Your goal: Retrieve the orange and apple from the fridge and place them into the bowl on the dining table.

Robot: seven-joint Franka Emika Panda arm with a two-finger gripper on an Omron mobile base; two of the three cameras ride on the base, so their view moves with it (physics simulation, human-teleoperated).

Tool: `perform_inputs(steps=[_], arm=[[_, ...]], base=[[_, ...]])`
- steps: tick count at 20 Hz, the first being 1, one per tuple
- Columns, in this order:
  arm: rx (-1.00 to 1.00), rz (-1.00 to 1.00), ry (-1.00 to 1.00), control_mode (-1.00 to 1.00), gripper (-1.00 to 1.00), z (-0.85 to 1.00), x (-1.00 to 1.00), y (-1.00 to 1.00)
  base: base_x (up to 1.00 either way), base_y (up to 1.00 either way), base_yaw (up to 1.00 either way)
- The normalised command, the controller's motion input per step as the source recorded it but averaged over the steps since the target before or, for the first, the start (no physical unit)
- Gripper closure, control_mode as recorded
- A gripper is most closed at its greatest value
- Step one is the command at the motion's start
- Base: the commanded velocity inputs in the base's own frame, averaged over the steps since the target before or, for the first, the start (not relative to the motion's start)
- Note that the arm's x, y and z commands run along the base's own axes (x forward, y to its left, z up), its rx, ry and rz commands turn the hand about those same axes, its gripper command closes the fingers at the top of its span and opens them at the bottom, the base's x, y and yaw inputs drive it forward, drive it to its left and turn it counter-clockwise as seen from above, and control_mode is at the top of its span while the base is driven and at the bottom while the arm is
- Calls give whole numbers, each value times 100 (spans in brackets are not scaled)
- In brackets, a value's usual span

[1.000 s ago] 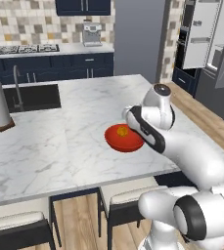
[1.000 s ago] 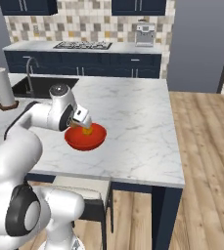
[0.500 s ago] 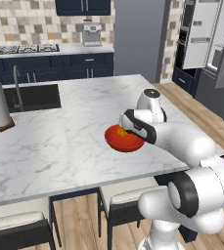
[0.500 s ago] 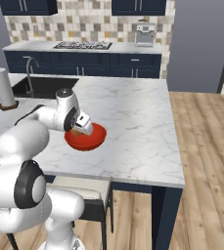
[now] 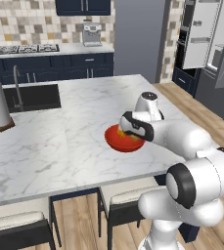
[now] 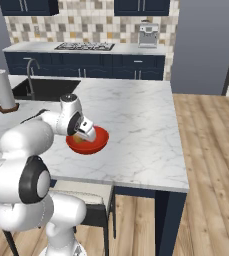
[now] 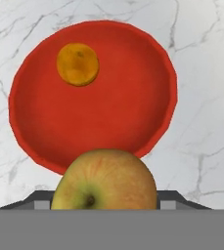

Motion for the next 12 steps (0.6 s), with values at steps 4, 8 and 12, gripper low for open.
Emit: perform_inputs(steps=[4, 8, 12], arm=[[0, 0, 0, -100, 100, -26, 4, 0], [0, 0, 0, -100, 100, -24, 4, 0], [0, 0, 0, -100, 100, -15, 1, 2]], base=[[0, 0, 0], [0, 0, 0], [0, 0, 0]])
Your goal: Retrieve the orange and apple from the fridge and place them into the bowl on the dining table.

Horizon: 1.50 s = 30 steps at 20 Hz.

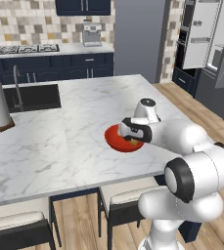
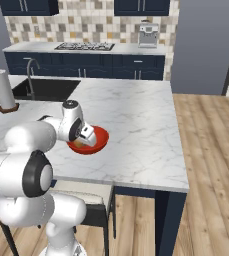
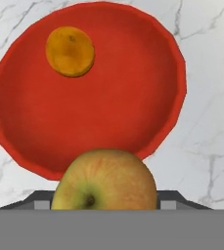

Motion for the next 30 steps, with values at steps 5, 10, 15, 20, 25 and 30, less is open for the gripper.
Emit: perform_inputs(steps=[5, 10, 15, 20, 25, 30], arm=[[0, 0, 0, -100, 100, -10, 20, 14], [0, 0, 0, -100, 100, -18, 56, 12], [0, -2, 0, -100, -100, -11, 38, 1], [0, -2, 0, -100, -100, -11, 23, 0], [0, -2, -1, -100, -100, -3, 6, 0], [0, -2, -16, -100, -100, 60, -69, -4]], base=[[0, 0, 0], [0, 0, 0], [0, 0, 0], [0, 0, 0], [0, 0, 0], [0, 0, 0]])
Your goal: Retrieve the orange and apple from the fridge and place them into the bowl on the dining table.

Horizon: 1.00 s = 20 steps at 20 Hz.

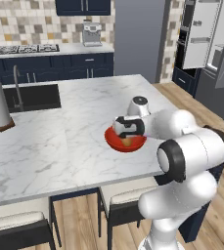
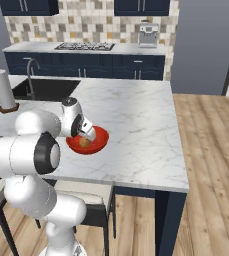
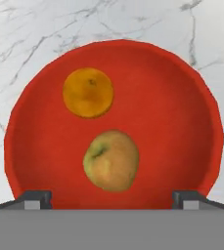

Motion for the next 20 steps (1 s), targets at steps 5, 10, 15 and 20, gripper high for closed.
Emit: perform_inputs(steps=[5, 10, 15, 20], arm=[[0, 0, -32, -100, -100, 100, -100, -14], [0, 0, -13, -100, -100, 100, -100, -28], [0, 0, -2, -100, -100, 100, -98, -38], [0, 0, 0, -100, -100, 100, -99, -44]], base=[[0, 0, 0], [0, 0, 0], [0, 0, 0], [0, 0, 0]])
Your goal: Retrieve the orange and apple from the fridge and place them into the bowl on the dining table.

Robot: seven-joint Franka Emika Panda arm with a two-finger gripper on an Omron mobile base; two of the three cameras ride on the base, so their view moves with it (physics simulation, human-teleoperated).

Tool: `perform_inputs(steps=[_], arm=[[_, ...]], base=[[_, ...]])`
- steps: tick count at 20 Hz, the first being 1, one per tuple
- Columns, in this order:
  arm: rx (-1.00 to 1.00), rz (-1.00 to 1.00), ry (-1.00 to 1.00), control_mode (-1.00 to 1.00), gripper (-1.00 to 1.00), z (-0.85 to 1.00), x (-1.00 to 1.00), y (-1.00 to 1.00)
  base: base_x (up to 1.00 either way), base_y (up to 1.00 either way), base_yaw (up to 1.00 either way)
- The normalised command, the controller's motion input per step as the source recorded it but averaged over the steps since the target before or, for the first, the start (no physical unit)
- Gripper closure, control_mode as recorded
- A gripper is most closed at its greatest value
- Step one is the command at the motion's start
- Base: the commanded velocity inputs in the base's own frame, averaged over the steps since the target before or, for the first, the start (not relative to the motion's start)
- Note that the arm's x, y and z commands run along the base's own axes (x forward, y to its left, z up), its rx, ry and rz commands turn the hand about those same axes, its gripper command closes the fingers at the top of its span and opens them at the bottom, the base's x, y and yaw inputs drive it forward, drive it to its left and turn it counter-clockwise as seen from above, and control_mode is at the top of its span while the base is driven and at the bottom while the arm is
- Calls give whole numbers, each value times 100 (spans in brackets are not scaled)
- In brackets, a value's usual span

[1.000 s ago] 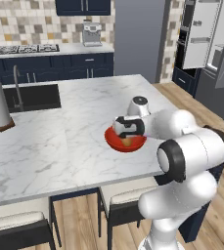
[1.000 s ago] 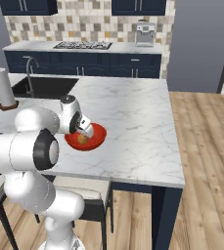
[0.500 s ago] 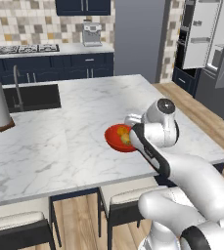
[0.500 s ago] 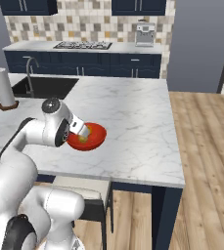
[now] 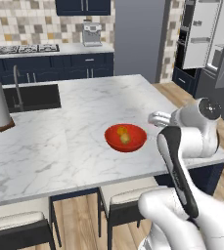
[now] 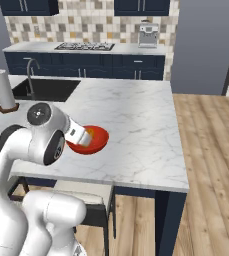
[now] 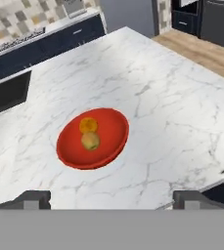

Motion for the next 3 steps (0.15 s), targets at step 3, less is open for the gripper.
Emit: perform_inputs(steps=[3], arm=[[0, 0, 0, -100, -100, 100, -97, -45]], base=[[0, 0, 0]])
